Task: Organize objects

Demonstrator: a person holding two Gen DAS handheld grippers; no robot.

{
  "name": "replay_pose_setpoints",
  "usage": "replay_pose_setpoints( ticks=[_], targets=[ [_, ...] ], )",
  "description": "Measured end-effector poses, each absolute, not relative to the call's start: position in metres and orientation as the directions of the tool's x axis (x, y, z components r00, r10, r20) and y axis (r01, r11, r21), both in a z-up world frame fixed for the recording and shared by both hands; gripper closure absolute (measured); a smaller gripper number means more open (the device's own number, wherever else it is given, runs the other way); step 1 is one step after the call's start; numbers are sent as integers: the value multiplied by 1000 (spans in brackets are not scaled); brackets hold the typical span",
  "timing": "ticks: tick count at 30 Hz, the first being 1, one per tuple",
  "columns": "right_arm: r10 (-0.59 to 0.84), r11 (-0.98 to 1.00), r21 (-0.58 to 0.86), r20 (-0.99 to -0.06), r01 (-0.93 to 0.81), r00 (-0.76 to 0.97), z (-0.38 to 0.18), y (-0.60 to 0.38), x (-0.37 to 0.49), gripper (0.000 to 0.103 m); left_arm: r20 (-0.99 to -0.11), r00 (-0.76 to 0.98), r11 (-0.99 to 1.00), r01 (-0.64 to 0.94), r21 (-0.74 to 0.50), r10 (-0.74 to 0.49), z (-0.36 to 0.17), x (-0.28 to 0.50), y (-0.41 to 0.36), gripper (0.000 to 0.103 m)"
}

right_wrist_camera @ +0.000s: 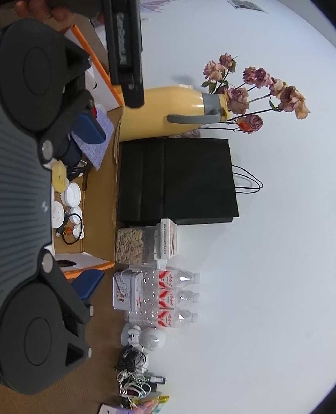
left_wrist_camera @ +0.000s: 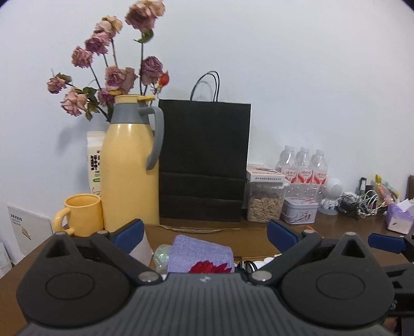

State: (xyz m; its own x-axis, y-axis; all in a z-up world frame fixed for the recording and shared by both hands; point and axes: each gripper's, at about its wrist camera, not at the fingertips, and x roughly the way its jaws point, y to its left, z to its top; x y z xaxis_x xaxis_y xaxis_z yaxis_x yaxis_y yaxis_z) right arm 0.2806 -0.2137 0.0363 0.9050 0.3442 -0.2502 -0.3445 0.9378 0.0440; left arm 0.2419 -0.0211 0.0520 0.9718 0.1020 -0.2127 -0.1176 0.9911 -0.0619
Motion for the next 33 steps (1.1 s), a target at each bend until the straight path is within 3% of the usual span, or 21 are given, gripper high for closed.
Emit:
replay_pose_setpoints(
  ticks=[8,16,33],
  targets=[
    [323,946,66,-290,-318,901,48,-226,236,0,-248,964,992,-113,-47,98,59,184,-7,0],
    [323,946,82,-352,-315,879,46,-233,187,0,-347,933,993,-113,-14,102,47,136,-1,0],
    [334,940,86,-447,-332,830,34,-226,132,0,-468,878,993,-116,-7,100,19,90,2,0]
  ],
)
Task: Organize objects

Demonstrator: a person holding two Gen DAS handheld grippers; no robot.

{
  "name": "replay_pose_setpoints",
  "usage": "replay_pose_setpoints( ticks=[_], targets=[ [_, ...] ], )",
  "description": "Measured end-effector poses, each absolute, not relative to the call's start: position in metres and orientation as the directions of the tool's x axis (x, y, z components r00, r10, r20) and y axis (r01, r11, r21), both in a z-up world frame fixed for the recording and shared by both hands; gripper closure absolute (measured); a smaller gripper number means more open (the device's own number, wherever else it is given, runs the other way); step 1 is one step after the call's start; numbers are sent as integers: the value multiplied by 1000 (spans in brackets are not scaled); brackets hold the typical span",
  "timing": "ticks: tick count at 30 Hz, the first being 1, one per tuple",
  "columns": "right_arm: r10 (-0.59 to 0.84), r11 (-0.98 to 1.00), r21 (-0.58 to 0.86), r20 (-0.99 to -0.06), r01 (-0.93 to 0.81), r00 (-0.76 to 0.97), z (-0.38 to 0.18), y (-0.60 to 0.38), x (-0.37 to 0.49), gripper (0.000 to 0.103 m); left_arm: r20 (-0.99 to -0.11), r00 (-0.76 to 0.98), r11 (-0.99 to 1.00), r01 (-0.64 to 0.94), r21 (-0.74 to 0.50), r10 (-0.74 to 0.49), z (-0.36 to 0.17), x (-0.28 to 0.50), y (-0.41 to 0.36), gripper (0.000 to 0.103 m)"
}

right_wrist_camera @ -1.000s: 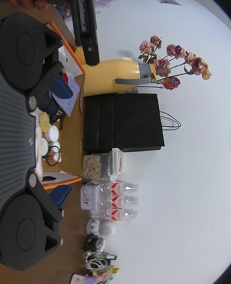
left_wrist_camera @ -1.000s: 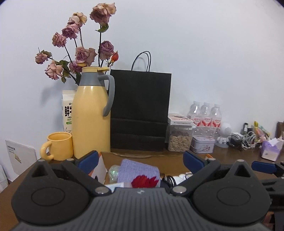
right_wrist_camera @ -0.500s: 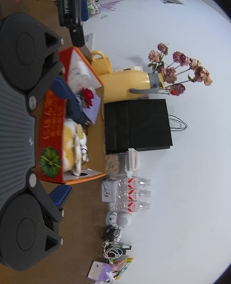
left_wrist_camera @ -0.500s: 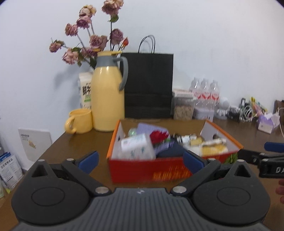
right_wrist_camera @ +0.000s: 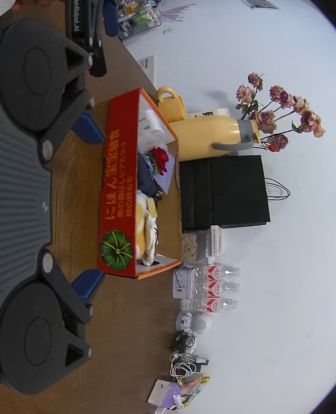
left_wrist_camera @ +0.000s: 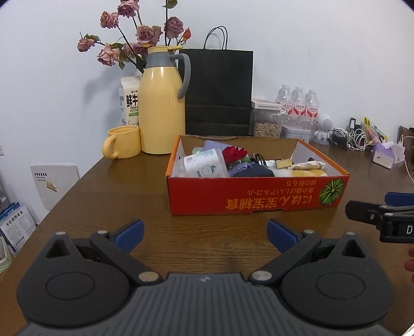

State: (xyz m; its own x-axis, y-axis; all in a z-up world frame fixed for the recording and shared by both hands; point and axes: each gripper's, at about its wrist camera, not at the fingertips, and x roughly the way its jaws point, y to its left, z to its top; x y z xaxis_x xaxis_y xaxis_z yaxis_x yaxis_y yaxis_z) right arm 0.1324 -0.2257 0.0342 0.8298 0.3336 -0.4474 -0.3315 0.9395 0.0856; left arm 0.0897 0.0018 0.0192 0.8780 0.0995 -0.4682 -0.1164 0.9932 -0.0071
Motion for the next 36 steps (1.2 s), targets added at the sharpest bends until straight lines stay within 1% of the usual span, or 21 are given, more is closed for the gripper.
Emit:
replay_pose_setpoints(
  ticks=[15,36],
  targets=[
    [328,941,86,-463,-327,823,29,-225,134,0,-478,871,991,-134,-13,112,16,89,3,0],
    [328,941,82,-465,-330,822,29,-225,135,0,-470,876,992,-128,-19,104,19,88,4,0]
  ],
)
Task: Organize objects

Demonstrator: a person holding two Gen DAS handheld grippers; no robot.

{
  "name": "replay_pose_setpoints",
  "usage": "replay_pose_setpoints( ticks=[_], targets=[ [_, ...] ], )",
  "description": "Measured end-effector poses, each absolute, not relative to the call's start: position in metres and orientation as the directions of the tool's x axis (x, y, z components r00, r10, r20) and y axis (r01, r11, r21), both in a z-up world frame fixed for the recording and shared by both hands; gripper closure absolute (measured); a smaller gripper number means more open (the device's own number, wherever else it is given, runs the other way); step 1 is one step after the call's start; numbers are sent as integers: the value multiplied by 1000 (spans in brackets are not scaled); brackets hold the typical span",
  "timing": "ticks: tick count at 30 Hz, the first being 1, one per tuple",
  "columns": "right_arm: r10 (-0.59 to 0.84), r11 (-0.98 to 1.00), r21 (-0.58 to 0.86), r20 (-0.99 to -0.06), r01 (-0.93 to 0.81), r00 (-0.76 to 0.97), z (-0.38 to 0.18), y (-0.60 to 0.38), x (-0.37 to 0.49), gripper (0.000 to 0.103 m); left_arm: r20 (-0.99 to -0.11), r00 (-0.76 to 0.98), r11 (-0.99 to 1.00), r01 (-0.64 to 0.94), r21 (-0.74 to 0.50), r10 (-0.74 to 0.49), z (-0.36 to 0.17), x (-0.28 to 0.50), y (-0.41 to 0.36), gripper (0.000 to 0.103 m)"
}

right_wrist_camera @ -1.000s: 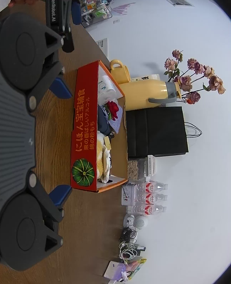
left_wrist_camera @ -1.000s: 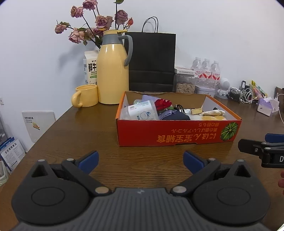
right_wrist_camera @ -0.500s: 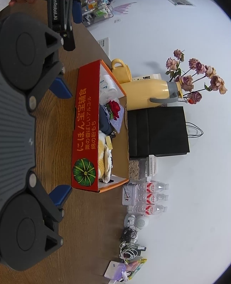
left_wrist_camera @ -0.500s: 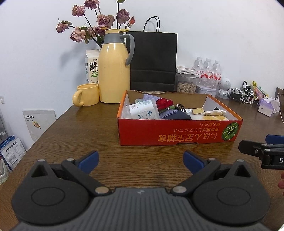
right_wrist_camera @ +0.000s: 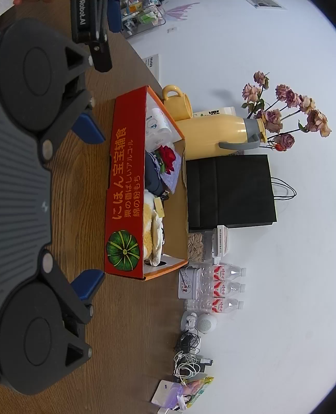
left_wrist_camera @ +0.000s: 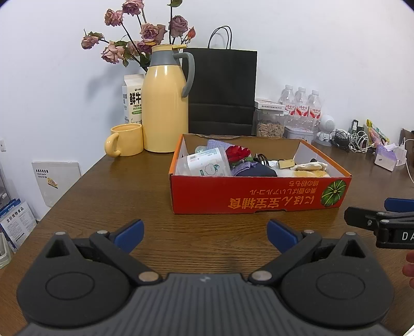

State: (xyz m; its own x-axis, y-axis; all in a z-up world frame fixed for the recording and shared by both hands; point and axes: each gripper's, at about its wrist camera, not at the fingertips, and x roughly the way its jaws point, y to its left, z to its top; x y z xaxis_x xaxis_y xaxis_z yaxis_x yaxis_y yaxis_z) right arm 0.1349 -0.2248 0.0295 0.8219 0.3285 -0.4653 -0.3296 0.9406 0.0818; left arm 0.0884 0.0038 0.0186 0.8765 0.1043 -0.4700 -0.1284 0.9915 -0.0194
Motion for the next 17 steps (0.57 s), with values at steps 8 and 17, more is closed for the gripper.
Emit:
replay_pose_setpoints(
  ticks=[8,17],
  targets=[
    [328,941,82,-466,-329,822,29,-225,135,0,-468,878,992,-127,-22,102,20,88,4,0],
    [328,941,81,-466,-330,822,30,-224,135,0,-467,879,992,-125,-18,102,21,87,2,0]
  ],
)
